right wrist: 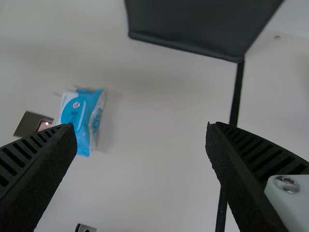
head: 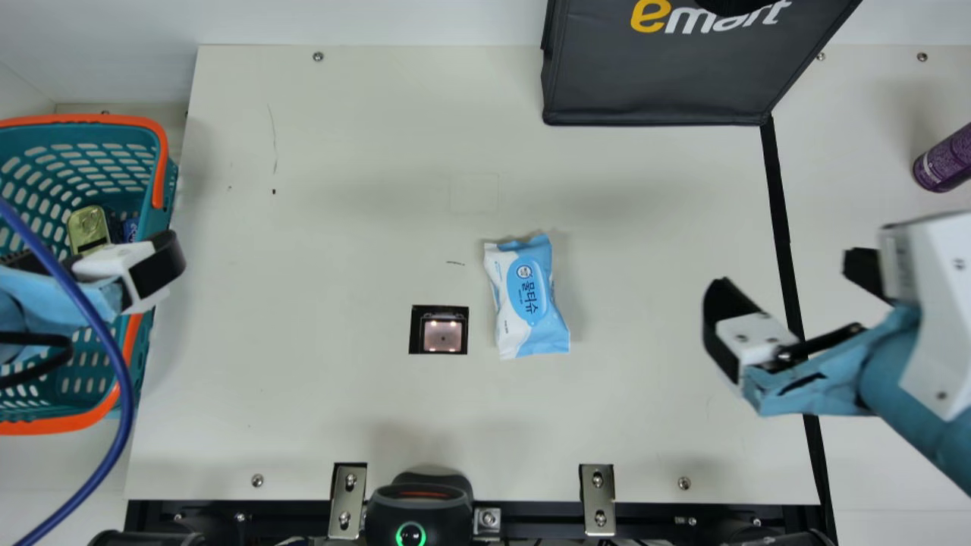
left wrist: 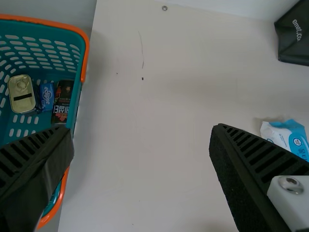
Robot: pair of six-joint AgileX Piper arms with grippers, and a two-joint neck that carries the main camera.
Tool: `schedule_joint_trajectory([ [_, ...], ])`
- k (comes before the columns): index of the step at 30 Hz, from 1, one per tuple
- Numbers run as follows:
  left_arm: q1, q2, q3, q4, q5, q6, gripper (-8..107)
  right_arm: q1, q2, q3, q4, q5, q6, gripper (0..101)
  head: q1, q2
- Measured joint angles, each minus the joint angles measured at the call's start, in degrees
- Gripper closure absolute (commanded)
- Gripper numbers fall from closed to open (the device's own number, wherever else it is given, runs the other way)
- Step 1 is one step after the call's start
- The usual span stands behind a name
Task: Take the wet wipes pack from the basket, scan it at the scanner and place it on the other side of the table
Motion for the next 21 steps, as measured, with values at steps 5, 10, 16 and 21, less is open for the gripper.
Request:
schedule_joint_trajectory([
  [5, 0.0, 0.0, 0.0, 0.0, 0.0, 0.0, 9, 3.37, 3.71, 1.03, 2.9, 0.0, -3.28, 6, 0.0, 0.0],
  [10, 0.0, 0.0, 0.0, 0.0, 0.0, 0.0, 9, 6.95, 8.02, 2.13, 2.63, -2.24, -2.08, 6, 0.0, 0.0],
  [16, 0.0, 0.0, 0.0, 0.0, 0.0, 0.0, 9, 13.87, 13.93, 3.16, -1.09, -5.88, 5.04, 6, 0.0, 0.0],
  [21, 0.0, 0.0, 0.0, 0.0, 0.0, 0.0, 9, 20.44, 19.56, 3.16, -4.73, -8.47, 13.79, 6, 0.0, 0.0],
])
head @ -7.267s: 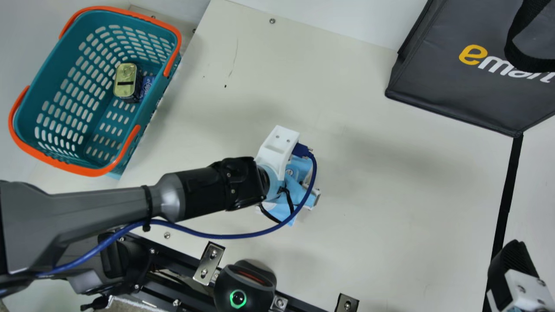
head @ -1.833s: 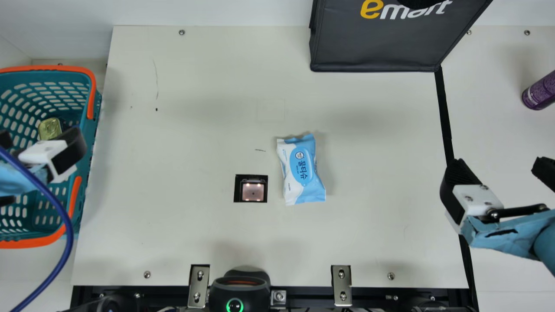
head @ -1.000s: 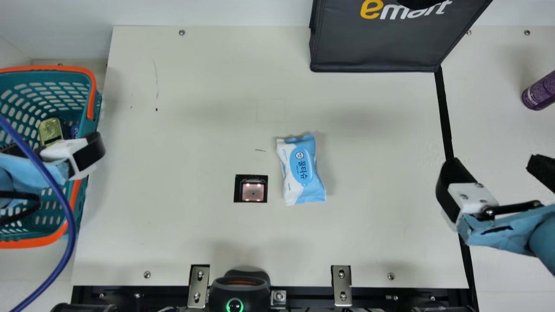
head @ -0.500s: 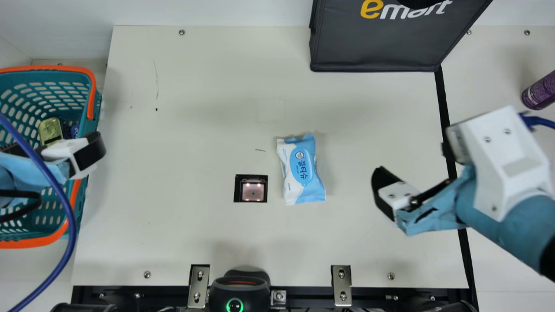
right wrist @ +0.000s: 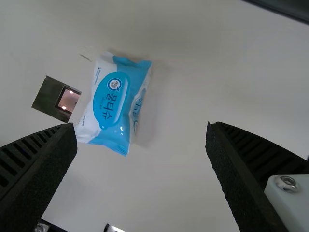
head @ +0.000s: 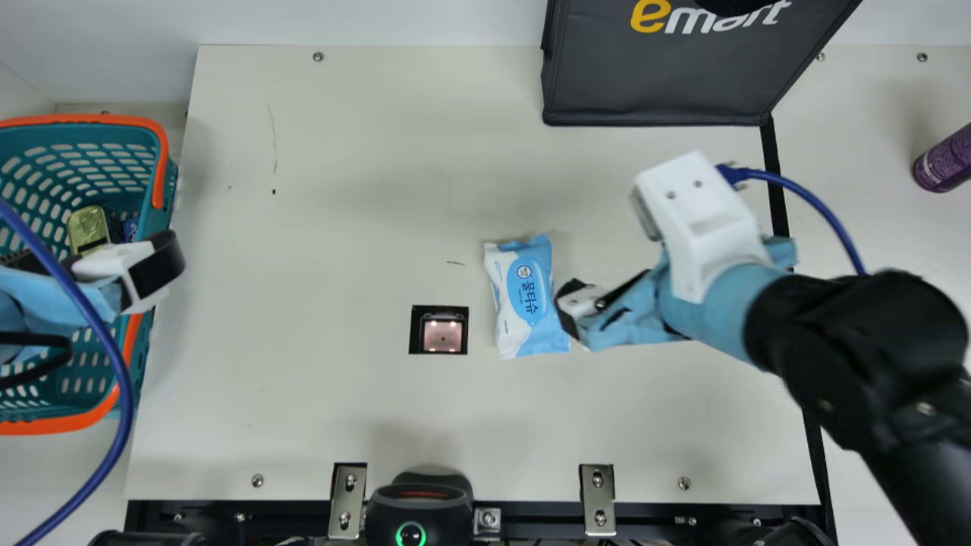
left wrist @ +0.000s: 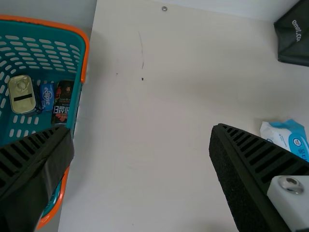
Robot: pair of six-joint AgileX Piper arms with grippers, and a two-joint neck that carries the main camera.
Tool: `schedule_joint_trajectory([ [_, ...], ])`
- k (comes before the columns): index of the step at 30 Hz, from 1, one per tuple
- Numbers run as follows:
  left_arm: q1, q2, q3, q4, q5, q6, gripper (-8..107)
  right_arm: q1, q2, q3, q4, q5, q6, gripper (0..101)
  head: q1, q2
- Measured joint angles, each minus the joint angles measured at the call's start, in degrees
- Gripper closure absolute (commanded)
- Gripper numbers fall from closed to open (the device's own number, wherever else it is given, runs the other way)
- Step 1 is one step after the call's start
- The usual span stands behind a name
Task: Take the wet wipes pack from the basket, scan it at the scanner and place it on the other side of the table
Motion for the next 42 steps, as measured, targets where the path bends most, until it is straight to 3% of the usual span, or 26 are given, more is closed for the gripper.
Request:
schedule_joint_trajectory([
  [9, 0.0, 0.0, 0.0, 0.0, 0.0, 0.0, 9, 9.18, 8.98, -0.36, -4.19, -3.3, 14.53, 6, 0.0, 0.0],
  [23, 0.0, 0.0, 0.0, 0.0, 0.0, 0.0, 9, 14.26, 21.18, 0.41, -10.2, -7.16, 31.74, 6, 0.0, 0.0],
  [31, 0.0, 0.0, 0.0, 0.0, 0.0, 0.0, 9, 14.77, 26.69, 0.71, -10.64, -8.92, 36.97, 6, 0.0, 0.0],
  [42, 0.0, 0.0, 0.0, 0.0, 0.0, 0.0, 9, 14.54, 30.79, 1.04, -10.56, -11.45, 39.46, 6, 0.0, 0.0],
])
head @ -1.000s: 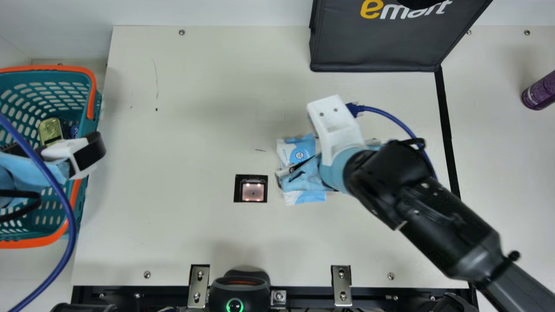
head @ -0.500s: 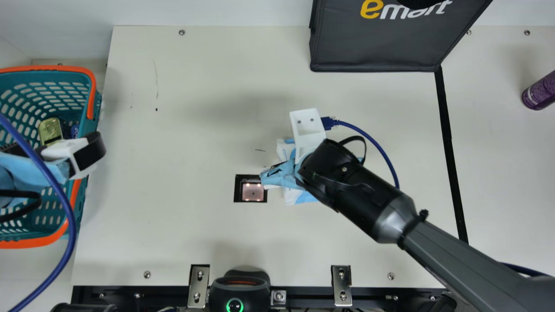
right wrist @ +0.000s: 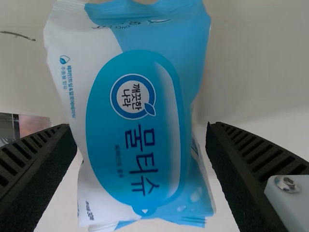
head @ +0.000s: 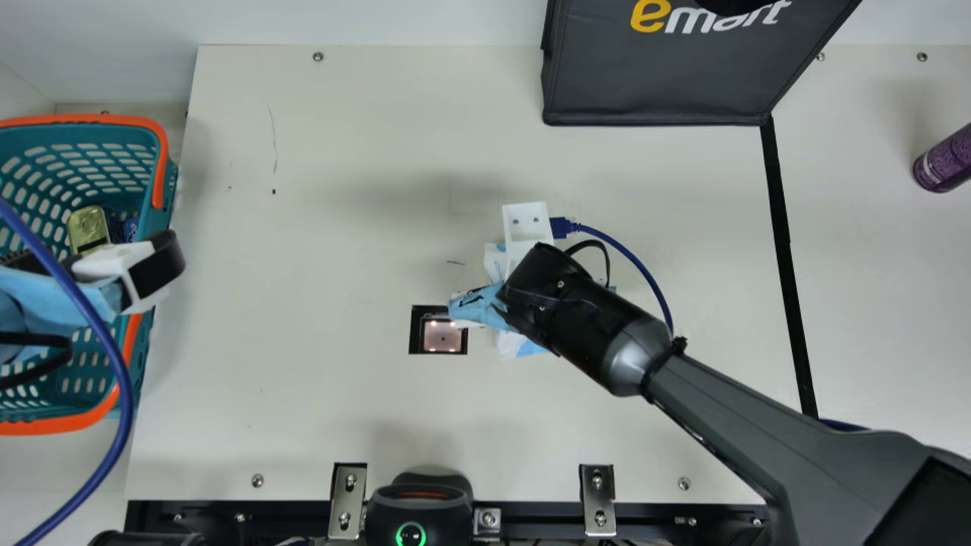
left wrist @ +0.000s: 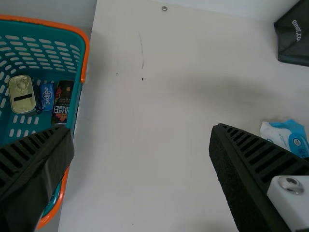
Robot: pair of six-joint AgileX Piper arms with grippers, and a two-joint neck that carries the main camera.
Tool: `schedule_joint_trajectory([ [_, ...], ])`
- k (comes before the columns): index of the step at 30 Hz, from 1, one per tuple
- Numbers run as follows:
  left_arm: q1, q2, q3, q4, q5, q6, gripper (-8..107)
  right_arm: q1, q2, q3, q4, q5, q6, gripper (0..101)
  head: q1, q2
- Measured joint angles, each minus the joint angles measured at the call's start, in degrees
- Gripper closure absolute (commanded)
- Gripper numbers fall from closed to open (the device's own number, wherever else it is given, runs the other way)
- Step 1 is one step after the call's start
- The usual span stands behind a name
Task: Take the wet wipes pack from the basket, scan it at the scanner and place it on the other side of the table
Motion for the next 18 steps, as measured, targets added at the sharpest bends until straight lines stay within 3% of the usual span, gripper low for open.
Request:
schedule_joint_trajectory([
  [2, 0.0, 0.0, 0.0, 0.0, 0.0, 0.0, 9, -0.13, 0.4, 0.03, 0.0, -0.01, 0.27, 6, 0.0, 0.0],
  [16, 0.0, 0.0, 0.0, 0.0, 0.0, 0.0, 9, -0.35, 1.21, -0.06, 0.64, 0.06, 0.38, 100, 0.0, 0.0],
  [18, 0.0, 0.0, 0.0, 0.0, 0.0, 0.0, 9, -0.35, 0.86, -0.06, 0.58, 0.58, 0.38, 101, 0.0, 0.0],
])
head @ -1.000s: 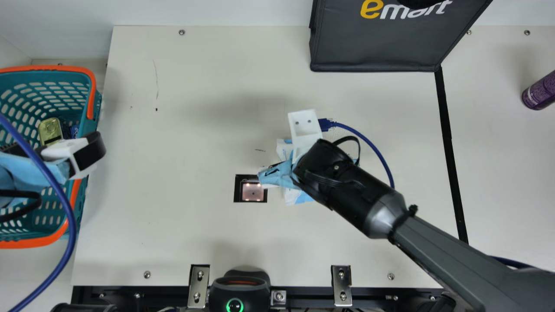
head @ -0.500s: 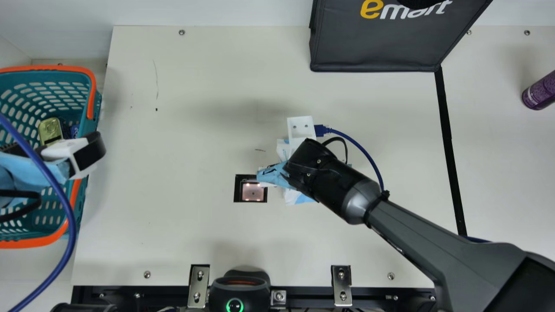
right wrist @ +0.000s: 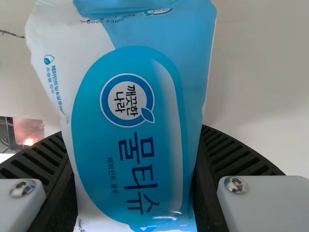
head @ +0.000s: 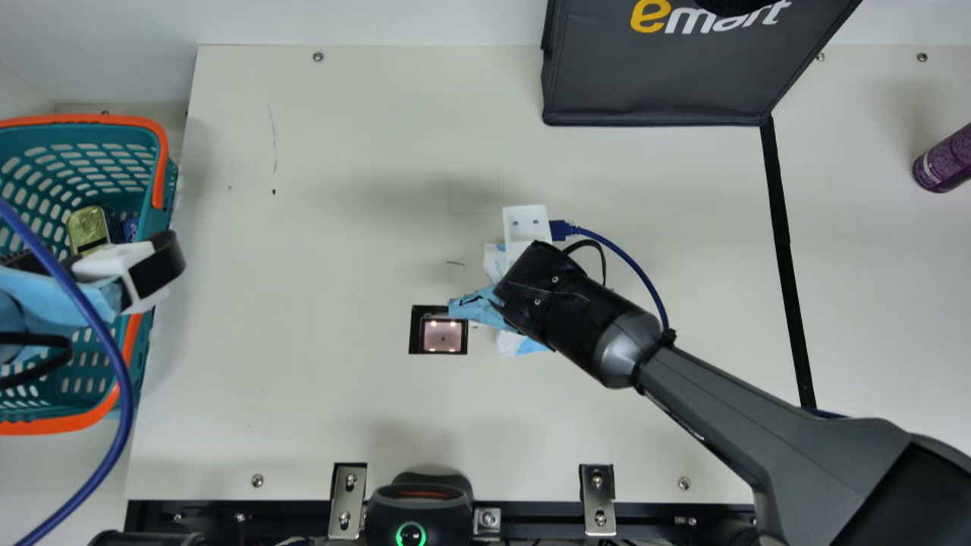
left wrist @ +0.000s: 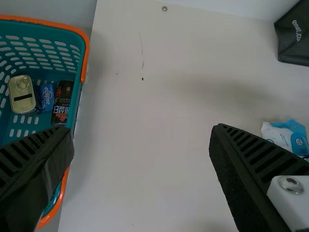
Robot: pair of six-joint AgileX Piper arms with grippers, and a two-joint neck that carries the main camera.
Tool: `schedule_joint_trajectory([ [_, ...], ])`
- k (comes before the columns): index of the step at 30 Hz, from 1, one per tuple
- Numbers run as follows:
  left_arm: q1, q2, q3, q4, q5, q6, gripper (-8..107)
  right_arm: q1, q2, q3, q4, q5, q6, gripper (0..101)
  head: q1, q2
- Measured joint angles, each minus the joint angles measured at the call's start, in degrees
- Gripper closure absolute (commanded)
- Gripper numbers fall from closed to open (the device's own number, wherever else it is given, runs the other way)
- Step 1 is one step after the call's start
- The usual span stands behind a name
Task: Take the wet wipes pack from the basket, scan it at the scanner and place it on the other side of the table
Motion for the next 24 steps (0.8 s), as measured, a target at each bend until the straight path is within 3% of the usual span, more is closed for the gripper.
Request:
schedule_joint_trajectory([
  [16, 0.0, 0.0, 0.0, 0.0, 0.0, 0.0, 9, -0.73, -5.4, -4.4, -2.08, 7.24, -2.69, 101, 0.0, -2.11],
  [24, 0.0, 0.0, 0.0, 0.0, 0.0, 0.0, 9, -5.56, -10.29, -1.49, -0.7, 5.27, -6.93, 101, 0.0, -11.95],
])
